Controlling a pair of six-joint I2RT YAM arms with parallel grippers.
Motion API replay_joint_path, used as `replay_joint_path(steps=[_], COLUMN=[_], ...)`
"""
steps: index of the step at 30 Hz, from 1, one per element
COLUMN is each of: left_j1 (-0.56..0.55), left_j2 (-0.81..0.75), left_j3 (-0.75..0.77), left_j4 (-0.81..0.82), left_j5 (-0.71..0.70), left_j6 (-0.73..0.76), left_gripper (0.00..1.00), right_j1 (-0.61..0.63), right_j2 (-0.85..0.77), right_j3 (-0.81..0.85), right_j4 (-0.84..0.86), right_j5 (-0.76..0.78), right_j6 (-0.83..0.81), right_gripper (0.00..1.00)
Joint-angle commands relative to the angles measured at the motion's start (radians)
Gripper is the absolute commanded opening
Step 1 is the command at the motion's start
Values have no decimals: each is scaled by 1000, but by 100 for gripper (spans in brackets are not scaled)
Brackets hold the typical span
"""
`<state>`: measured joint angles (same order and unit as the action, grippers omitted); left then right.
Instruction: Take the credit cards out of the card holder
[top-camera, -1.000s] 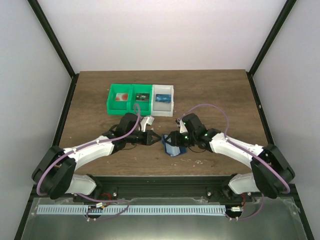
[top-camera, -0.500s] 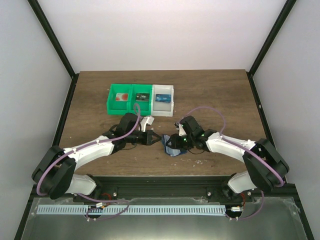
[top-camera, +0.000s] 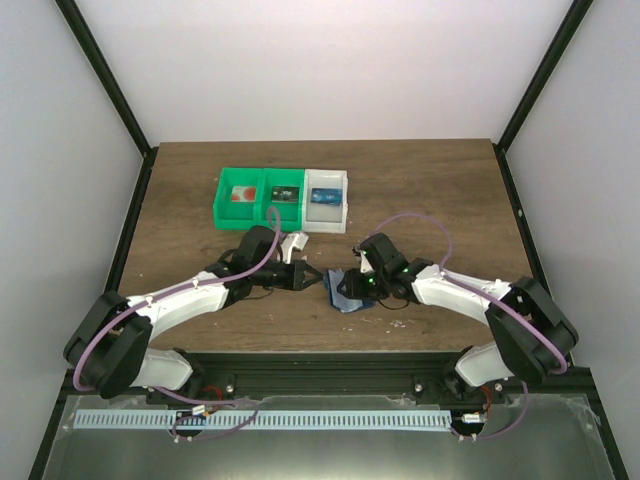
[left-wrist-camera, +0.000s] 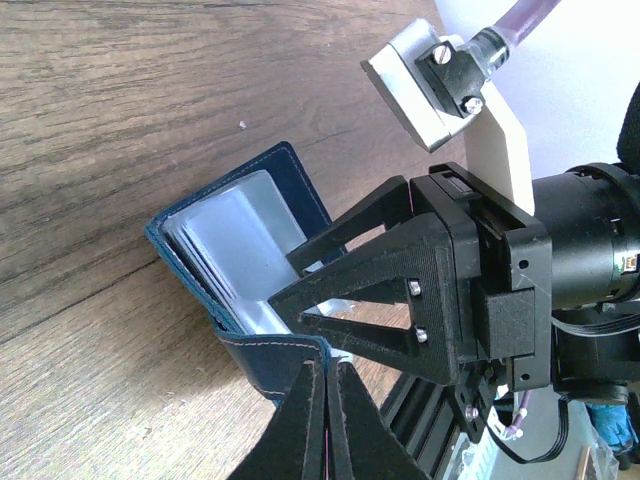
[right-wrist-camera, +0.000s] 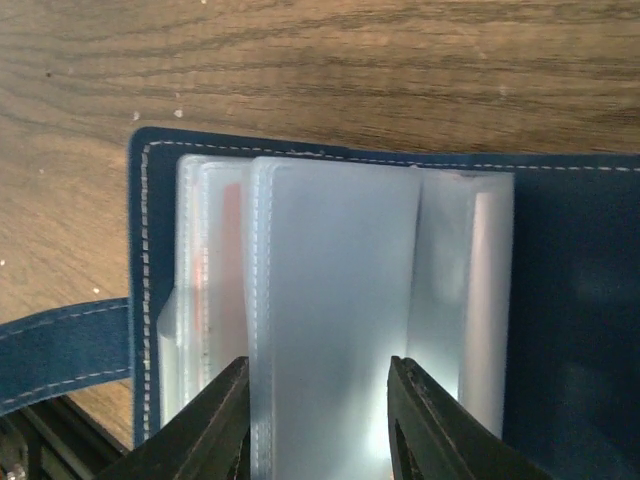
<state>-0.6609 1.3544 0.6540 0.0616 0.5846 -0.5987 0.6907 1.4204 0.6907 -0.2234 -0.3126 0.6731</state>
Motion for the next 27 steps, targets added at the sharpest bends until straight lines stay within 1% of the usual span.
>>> replay_joint_path(steps=[1,8,13,22,24,27], left_j1=[1,1,2,2,2,2], left_j2=[0,7,3,-5,-6,-7], left_j3=[22,15,12,7,5,4], left_j4=[0,5,-6,-11,-10,-5], left_j5=[-2,-8,-19,-21,-23,-22], left_j6=[8,6,15,19,18,15], left_gripper=[0,0,0,0,0,0], right_j1=[9,9,9,9,9,8], right_j2=[-31,-58,-74,-102,-120,-145], right_j3=[37,31,27,57,62,56], right_j4=[-66,-92,-113,-195,-201,-175], right_j5=[64,105,160,259,260,216], right_j6=[-24,-30,-36,-38,-37,-33], right_gripper=[36,32,23,20,19,18])
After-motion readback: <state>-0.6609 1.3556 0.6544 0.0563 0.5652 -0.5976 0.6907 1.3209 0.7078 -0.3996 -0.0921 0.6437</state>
